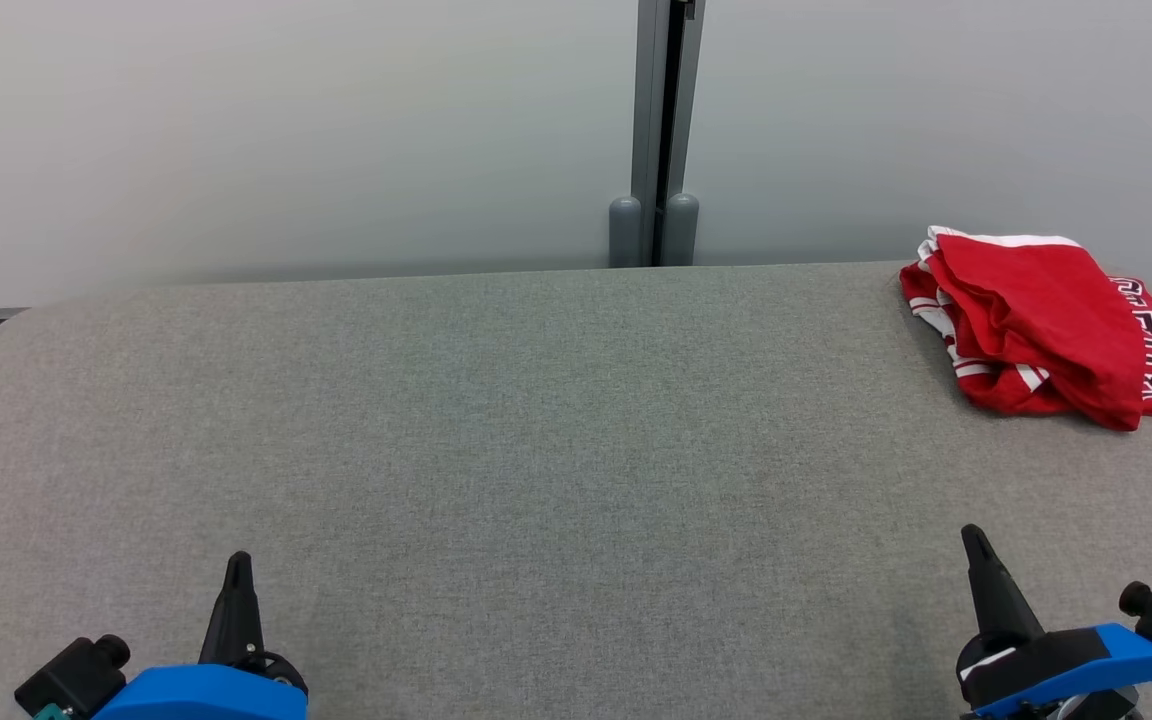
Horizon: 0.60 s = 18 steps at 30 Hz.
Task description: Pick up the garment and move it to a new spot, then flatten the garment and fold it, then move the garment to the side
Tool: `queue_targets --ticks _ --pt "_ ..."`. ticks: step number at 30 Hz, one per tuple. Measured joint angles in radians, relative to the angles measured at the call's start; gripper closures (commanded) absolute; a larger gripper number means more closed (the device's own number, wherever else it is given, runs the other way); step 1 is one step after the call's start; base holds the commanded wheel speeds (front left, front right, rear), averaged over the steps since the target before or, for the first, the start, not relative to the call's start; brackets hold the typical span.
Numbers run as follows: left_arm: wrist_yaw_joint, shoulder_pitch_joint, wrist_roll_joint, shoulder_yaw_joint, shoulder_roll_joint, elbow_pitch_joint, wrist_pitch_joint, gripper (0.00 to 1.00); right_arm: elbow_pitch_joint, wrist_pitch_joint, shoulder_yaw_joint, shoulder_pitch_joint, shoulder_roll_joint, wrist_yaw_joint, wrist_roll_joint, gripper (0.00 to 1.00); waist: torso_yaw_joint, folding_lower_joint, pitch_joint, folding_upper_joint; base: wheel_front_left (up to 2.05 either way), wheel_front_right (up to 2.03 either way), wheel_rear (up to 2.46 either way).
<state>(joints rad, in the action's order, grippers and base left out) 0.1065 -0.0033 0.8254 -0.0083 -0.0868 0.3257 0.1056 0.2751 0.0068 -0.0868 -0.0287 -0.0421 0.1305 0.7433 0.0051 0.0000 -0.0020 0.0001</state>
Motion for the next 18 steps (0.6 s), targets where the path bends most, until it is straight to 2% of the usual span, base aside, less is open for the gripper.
queue_targets --ticks 18 --pt "0.007 -0.023 0.208 0.032 0.01 -0.02 -0.059 1.0 -0.007 0.028 -0.007 -0.017 -0.001 0.0 0.232 1.0 -0.001 0.0 0.001 0.0 0.0 0.0 0.0"
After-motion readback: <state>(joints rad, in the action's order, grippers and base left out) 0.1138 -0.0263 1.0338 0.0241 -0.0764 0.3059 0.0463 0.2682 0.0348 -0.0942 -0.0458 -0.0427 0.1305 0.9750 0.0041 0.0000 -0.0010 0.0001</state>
